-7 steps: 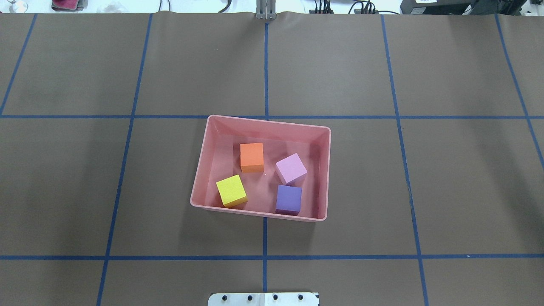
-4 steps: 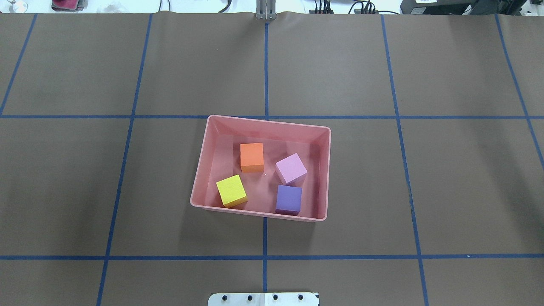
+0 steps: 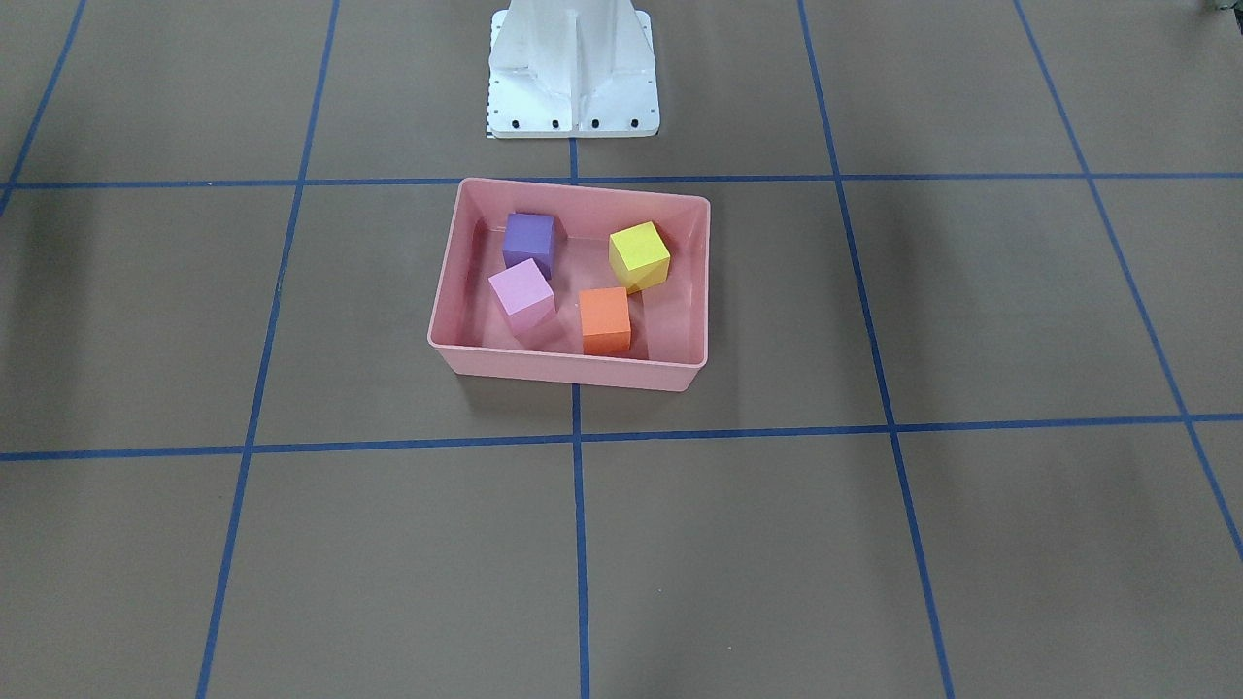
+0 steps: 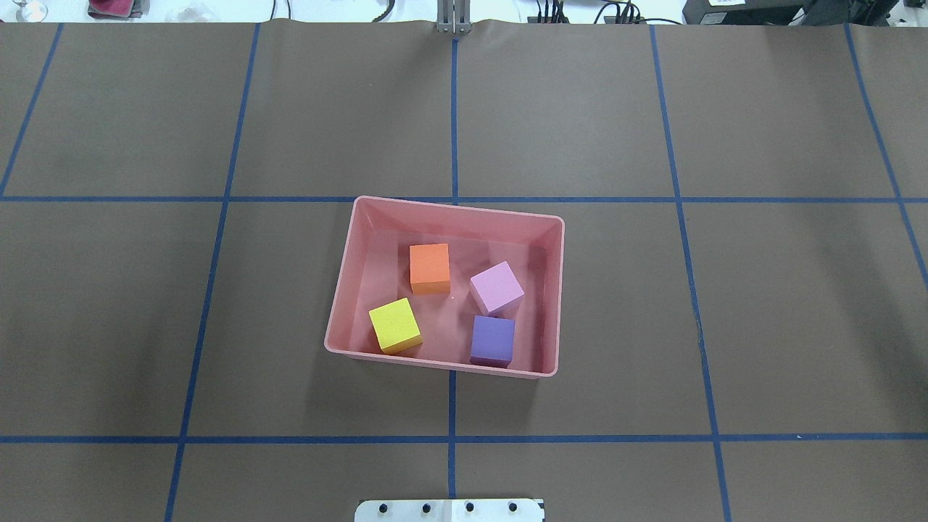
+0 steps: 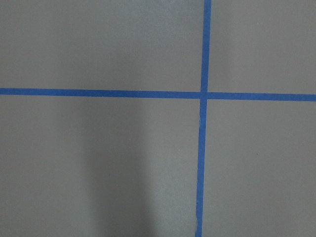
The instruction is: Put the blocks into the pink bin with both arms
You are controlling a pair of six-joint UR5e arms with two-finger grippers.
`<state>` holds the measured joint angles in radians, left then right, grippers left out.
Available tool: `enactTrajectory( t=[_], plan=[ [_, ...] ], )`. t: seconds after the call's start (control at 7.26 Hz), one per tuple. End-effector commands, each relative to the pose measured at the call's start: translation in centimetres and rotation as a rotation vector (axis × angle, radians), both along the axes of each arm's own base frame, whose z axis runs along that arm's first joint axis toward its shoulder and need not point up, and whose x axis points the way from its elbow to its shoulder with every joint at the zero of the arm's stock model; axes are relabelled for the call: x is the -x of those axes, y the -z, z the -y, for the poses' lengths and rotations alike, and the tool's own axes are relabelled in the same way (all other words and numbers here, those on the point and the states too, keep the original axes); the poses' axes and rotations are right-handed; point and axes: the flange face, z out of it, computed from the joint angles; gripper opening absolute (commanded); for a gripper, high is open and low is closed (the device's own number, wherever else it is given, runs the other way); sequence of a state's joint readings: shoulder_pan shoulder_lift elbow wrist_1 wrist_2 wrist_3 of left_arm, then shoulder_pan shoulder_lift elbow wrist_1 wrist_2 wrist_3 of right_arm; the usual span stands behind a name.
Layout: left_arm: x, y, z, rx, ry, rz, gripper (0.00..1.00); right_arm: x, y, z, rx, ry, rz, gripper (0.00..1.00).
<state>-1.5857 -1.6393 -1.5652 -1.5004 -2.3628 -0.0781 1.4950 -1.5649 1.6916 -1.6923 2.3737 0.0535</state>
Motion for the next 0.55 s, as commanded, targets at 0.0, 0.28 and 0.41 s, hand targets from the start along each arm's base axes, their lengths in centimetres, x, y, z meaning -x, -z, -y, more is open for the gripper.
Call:
enactTrajectory(
  t=[0.0, 0.28, 0.41],
  plan=[
    [0.12, -0.89, -0.97, 0.034, 0.001, 0.015, 1.00, -0.05, -0.29, -0.21, 0.008, -0.002, -0.001, 1.00],
    [0.13, -1.13, -1.07, 0.038, 0.001, 0.017, 1.00, 0.05, -0.88, -0.04, 0.019, 0.001, -0.001, 1.00],
    [0.12, -1.11, -1.06, 0.037, 0.001, 0.015, 1.00, 0.05, -0.80, -0.03, 0.017, 0.002, 0.000, 1.00]
  ],
)
